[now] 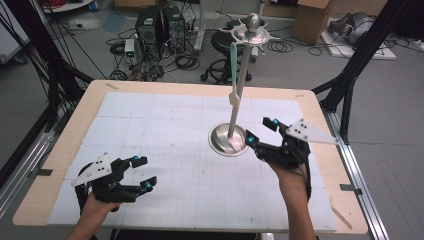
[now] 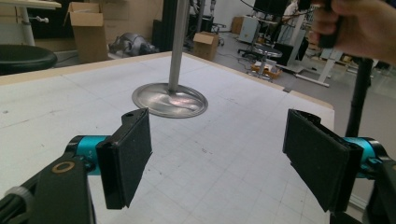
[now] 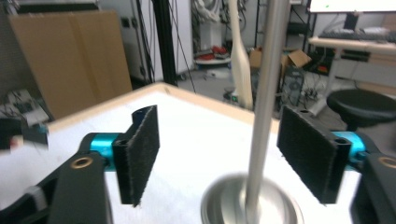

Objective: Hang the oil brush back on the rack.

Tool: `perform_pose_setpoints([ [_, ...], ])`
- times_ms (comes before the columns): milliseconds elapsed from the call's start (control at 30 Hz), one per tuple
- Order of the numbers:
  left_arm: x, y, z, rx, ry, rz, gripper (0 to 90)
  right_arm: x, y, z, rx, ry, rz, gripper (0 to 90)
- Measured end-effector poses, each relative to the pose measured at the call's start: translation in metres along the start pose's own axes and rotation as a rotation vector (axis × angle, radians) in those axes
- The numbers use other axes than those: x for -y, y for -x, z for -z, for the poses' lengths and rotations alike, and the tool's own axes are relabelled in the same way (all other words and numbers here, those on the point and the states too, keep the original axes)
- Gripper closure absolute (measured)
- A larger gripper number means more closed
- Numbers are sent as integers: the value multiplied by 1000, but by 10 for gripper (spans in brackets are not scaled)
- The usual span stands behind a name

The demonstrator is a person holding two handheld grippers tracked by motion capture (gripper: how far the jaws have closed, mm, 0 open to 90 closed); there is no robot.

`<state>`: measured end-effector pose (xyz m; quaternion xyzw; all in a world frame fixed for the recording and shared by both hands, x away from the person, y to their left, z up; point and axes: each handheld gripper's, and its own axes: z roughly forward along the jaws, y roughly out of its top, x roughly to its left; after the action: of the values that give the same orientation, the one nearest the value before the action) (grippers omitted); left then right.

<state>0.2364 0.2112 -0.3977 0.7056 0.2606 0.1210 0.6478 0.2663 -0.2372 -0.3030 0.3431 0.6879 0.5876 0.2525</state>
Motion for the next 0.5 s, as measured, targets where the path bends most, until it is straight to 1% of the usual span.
perform_pose_setpoints([
  [33,0,0,0,-2,1,2,242,15,-1,9,-1,-13,-2,258],
  [67,0,0,0,-3,1,5,242,15,-1,9,-1,-13,-2,258],
  [100,1,-1,0,-6,-2,1,242,22,0,14,3,-23,1,244],
  [133,1,-1,-1,-12,-3,0,237,37,0,23,12,-41,-12,211],
  [200,2,-2,-1,-20,-5,0,236,49,2,33,21,-50,-19,193],
  [233,2,-2,-1,-20,-5,0,236,49,2,33,21,-50,-19,193],
  [267,2,-2,-1,-24,-3,3,236,55,2,37,28,-47,-17,176],
  [300,2,-3,-1,-28,-4,0,236,61,2,42,39,-44,-27,172],
  [333,2,-3,-1,-30,-6,1,235,65,3,46,49,-47,-33,171],
  [433,2,-4,-1,-36,-2,1,235,79,4,59,69,-33,-38,170],
  [467,2,-4,-1,-36,-1,0,234,86,3,66,90,-42,-41,169],
  [500,2,-4,-1,-38,0,-2,234,90,3,70,97,-42,-40,169],
])
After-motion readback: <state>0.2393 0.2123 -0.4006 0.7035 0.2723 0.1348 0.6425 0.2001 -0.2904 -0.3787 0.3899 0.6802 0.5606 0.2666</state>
